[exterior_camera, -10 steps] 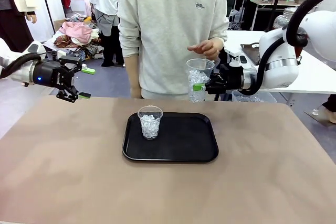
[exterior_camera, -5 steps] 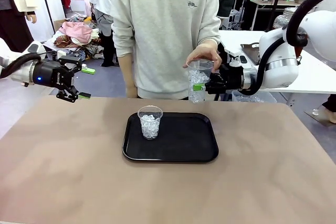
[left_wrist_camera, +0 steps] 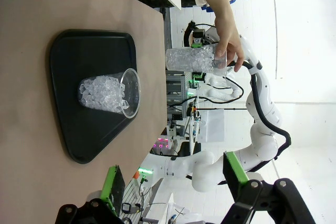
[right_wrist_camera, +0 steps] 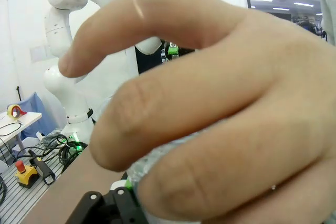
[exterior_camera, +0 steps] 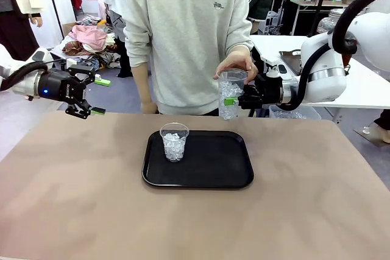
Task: Pour the drink into the iced cup.
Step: Open the gripper to release the iced cup you were holding.
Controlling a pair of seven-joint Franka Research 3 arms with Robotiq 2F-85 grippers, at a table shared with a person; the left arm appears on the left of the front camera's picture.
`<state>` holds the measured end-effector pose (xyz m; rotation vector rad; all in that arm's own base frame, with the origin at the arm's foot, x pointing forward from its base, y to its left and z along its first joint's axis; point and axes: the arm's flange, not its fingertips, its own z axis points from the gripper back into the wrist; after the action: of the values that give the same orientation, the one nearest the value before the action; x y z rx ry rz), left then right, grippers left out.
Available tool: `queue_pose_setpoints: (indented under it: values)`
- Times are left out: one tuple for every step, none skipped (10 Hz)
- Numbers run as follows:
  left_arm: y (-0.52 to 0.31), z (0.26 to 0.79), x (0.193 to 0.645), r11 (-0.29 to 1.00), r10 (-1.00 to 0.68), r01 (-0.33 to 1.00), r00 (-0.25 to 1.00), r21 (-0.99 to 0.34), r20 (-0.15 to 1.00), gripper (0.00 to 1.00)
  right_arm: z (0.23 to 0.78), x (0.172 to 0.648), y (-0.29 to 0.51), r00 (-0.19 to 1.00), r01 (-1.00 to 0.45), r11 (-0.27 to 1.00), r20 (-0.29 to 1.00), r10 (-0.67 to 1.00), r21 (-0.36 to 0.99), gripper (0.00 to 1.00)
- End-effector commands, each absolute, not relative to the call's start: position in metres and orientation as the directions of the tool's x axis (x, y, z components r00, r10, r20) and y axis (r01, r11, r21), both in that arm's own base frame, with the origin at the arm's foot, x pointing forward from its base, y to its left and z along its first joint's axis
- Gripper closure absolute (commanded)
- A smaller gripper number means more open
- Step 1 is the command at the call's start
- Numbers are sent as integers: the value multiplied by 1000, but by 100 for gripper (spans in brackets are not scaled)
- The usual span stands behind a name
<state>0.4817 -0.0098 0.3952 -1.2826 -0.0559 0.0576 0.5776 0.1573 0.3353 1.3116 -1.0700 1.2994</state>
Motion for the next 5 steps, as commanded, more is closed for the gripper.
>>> queue_pose_setpoints:
  values:
    - [-10,396,481,283,73,-11,997,-959,10,0,341,578,158,38,-988,-148,999,37,44,26]
    - [-10,396,481,283,73,-11,997,-959,10,0,341,578,158,38,-988,-148,999,37,44,26]
    - [-10,396,481,283,73,-11,997,-959,10,0,341,578,158,38,-988,-148,999,37,44,26]
    - [-10,396,481,283,73,-11,997,-959,10,0,341,578,158,38,-988,-148,999,37,44,26]
    - [-10,396,481,283,73,-11,997,-959,10,0,341,578,158,38,-988,-148,999,37,44,26]
